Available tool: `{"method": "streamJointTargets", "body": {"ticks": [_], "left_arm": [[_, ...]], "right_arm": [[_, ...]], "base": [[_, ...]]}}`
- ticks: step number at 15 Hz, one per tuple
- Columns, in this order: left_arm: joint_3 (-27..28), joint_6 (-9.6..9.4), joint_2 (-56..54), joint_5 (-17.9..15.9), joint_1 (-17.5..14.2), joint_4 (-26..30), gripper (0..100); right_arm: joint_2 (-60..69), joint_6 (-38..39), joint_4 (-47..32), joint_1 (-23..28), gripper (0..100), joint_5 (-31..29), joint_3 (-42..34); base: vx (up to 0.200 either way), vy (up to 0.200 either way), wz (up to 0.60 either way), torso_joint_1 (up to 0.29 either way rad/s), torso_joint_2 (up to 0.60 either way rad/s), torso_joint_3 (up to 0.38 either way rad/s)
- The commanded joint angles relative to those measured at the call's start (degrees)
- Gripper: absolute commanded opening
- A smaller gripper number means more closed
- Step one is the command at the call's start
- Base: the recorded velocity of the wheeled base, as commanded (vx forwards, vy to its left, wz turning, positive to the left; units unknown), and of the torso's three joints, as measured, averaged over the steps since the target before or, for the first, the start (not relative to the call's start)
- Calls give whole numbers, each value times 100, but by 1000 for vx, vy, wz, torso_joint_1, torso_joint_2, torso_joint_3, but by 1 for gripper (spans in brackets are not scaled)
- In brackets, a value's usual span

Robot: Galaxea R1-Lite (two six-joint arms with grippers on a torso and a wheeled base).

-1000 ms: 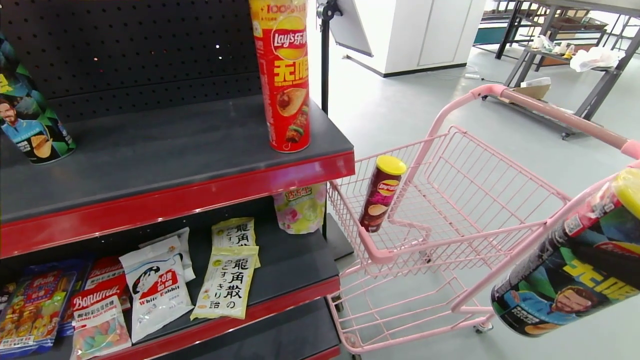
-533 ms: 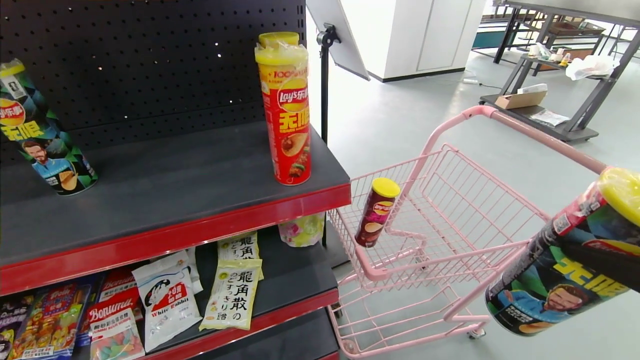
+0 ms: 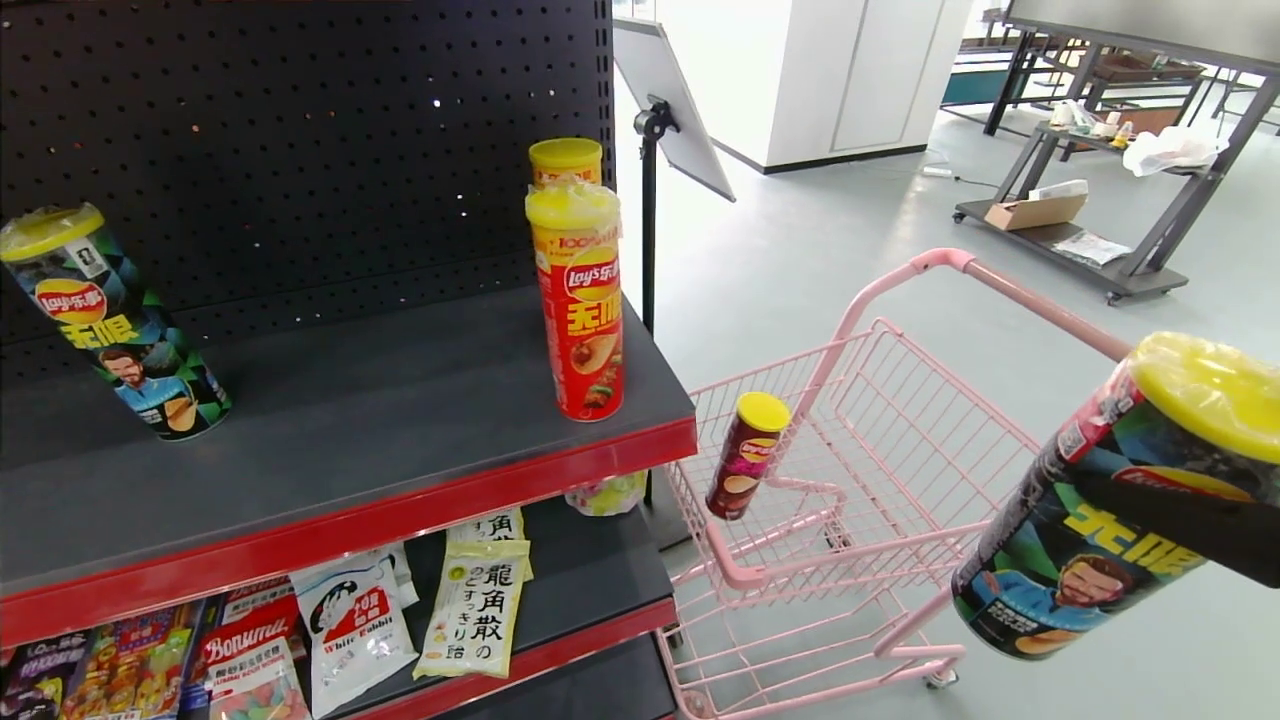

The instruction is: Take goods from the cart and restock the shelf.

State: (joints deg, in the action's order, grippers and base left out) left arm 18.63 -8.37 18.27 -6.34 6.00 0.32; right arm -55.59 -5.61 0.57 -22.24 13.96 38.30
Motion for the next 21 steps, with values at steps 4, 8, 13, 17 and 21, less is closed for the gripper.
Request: {"method": "streamJointTargets", "body": {"ticks": [4, 8, 13, 17, 21], "left_arm": [[273, -33, 502, 1, 7, -23, 100], [299, -331, 634, 177, -2, 3, 100], [317, -481, 757, 203, -2, -23, 100], [352, -560, 801, 203, -2, -23, 100], [352, -674, 792, 203, -2, -14, 100]], "right_arm": [[-119, -11, -13, 0, 0, -7, -25], [-163, -19, -5, 0, 0, -7, -42], [-180, -19, -5, 9, 0, -16, -60], [-180, -19, -5, 9, 0, -7, -69], [-128, 25, 13, 0, 0, 37, -69]], "base": [[0, 0, 0, 12, -20, -15], [0, 0, 150, 1, -1, 1], [0, 0, 600, 3, 2, 1], [0, 0, 300, 2, 1, 1], [0, 0, 0, 0, 0, 0]]}}
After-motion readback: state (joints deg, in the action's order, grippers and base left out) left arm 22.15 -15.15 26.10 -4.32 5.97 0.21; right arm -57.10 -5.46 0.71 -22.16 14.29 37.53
